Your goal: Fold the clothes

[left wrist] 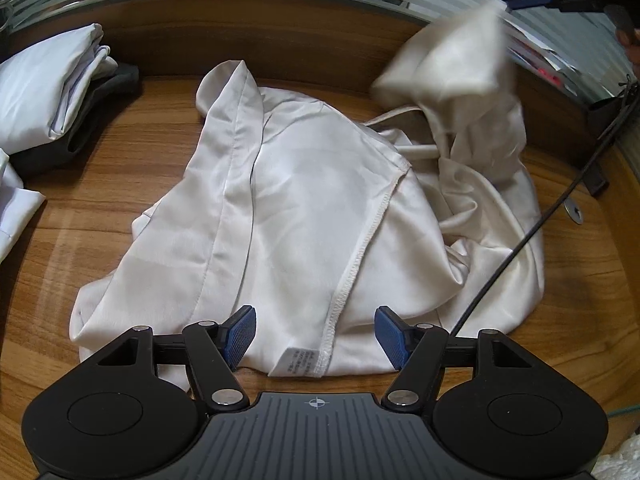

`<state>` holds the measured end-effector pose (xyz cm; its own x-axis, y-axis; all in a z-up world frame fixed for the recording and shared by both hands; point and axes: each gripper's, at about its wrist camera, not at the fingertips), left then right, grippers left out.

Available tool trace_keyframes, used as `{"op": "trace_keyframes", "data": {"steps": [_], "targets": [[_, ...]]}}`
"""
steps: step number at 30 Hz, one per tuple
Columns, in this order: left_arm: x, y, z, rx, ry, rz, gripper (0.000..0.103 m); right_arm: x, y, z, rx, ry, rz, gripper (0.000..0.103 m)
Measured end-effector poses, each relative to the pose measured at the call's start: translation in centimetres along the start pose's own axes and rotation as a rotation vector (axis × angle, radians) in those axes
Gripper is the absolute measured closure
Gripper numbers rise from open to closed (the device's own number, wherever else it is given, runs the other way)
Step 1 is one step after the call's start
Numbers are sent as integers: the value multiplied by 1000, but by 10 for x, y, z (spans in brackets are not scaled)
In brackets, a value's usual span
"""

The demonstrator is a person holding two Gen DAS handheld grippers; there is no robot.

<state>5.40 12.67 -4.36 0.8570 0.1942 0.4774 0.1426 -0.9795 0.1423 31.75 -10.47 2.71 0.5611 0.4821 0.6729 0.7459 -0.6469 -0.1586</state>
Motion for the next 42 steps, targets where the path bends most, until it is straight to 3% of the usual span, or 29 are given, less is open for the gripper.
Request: {"op": "trace_keyframes", "data": {"steps": [4, 10, 18, 32, 33, 34, 35, 37, 40, 42], "targets": [[-2, -1, 3, 8, -8, 3, 33, -27, 10, -10, -17, -18, 24, 70], [-9, 2, 8, 22, -41, 15, 33, -99, 40, -20, -89, -112, 67, 66], [-14, 7, 13, 54, -70, -4, 33, -176, 93, -2, -181, -206, 122, 66], [-17, 12, 23, 126, -112, 1, 33, -176, 132, 88, -169, -253, 90, 65], [-16, 12, 25, 134, -110, 0, 33, -177, 134, 91, -155, -256, 96, 70], [-16, 12, 27, 142, -106, 0, 33, -177, 135, 89, -150, -253, 100, 87], [-15, 12, 28, 149, -102, 1, 34, -177, 136, 87, -148, -247, 105, 96], [-14, 13, 33, 173, -98, 12, 36, -178, 137, 82, -142, -236, 113, 99], [-11, 14, 41, 186, -109, 32, 61, -182, 137, 64, -152, -215, 139, 99], [-8, 13, 42, 178, -102, 28, 85, -186, 136, 46, -168, -197, 166, 100]]}}
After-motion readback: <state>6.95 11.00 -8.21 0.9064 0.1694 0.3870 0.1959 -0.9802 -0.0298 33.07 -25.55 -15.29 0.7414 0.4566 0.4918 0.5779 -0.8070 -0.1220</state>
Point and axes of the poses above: each gripper's, at about its wrist camera, not at the fingertips, and z roughly the way its jaws point, y to its right, x to its top, and after that the axes turned 3 degrees about x, right-handed
